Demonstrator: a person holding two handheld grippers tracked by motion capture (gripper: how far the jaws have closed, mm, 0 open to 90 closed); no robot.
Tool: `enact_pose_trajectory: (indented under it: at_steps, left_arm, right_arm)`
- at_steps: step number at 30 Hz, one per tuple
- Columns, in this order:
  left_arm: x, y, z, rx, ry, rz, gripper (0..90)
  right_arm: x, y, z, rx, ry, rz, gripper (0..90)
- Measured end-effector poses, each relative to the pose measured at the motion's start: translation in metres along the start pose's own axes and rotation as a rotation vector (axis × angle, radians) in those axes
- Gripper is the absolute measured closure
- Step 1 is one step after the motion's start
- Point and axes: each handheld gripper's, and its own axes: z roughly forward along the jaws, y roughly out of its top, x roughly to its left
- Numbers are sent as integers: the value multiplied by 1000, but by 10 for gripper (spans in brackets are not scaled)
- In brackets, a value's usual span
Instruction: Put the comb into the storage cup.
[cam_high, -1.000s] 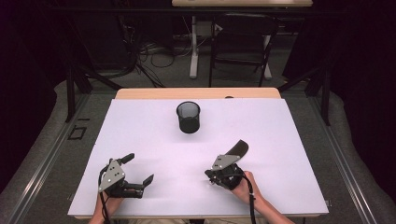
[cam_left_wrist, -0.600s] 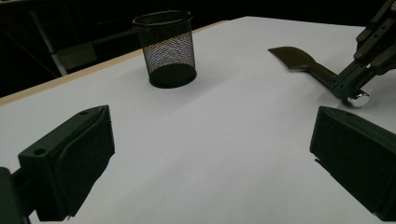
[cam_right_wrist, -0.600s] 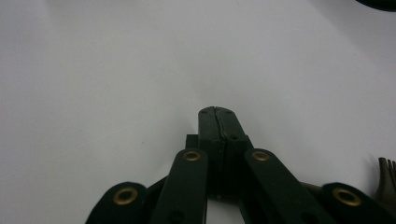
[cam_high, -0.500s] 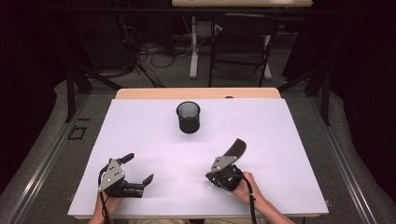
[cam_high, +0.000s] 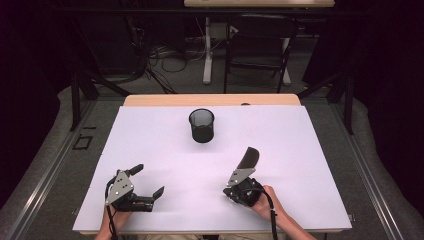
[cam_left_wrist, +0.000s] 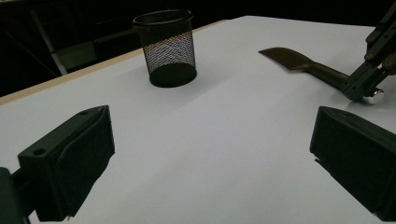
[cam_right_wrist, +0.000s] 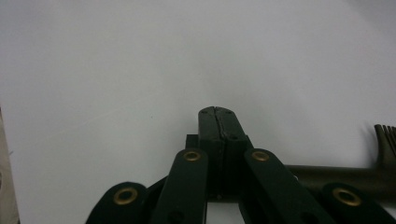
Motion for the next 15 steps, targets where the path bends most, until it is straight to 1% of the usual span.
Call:
enact_pose_trajectory:
  at_steps: [9, 13, 14, 15]
  left_arm:
    - [0, 0, 0, -2, 3, -3, 0]
    - [0, 0, 0, 0, 1, -1, 0]
    - [0, 0, 0, 0, 1, -1, 0]
    - [0, 0, 0, -4, 3, -4, 0]
  right_arm:
    - [-3, -6, -5, 14, 1, 16, 900]
    - [-3, -8, -6, 27, 6, 10, 900]
    - [-2, -8, -7, 31, 2, 13, 900]
    - [-2, -8, -8, 29, 0, 5, 900]
